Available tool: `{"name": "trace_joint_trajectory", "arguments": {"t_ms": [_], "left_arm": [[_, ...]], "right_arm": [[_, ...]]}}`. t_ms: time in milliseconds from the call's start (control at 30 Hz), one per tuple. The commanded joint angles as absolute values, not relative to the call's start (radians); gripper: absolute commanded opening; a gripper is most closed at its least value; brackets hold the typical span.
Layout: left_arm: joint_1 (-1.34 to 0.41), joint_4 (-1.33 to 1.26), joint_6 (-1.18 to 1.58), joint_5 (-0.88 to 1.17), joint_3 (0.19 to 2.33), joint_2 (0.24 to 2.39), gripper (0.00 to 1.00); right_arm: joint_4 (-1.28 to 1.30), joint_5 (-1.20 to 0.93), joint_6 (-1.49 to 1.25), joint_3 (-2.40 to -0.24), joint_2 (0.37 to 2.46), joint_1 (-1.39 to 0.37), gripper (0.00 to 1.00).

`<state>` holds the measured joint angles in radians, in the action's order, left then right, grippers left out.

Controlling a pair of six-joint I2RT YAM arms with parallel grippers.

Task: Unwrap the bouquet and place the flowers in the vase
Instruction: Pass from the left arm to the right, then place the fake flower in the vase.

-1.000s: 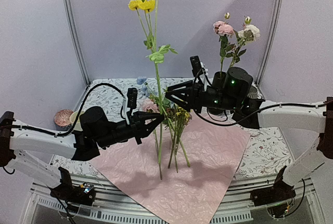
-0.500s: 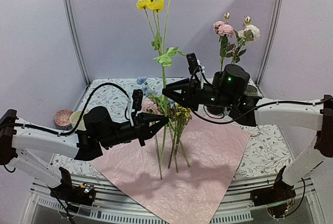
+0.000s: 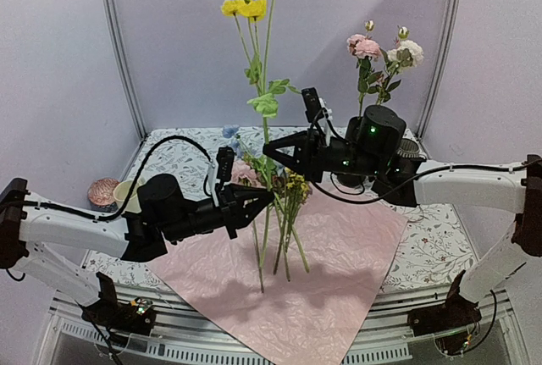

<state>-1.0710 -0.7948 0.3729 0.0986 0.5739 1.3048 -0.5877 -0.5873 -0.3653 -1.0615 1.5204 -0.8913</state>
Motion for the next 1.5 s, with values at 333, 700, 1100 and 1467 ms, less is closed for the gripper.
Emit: {"name": "trace_joint_trajectory", "arguments": {"t_ms": [333, 700, 1100, 1467], "left_arm": [[-1.086, -0.767, 0.381, -0.110, 0.524, 1.207, 0.83], [-1.085, -0.685, 0.386, -0.266, 0.469, 1.101, 0.98], [-1.086, -0.660, 0.359, -0.229, 0.479, 1.118, 0.98], [-1.078, -0.617, 0.341, -0.219, 0.522, 1.174, 0.98]], "right_arm": [[-0.311, -0.181, -0.127, -0.995, 1.330, -0.891, 0.04], [-0.187, 0.185, 0.075, -0.998, 1.138, -0.780, 0.03], [-0.200, 0.231, 0.175, -1.112, 1.126, -0.718, 0.04], [-0.216, 0.192, 0.192, -1.240, 1.210, -0.641, 0.04]]}}
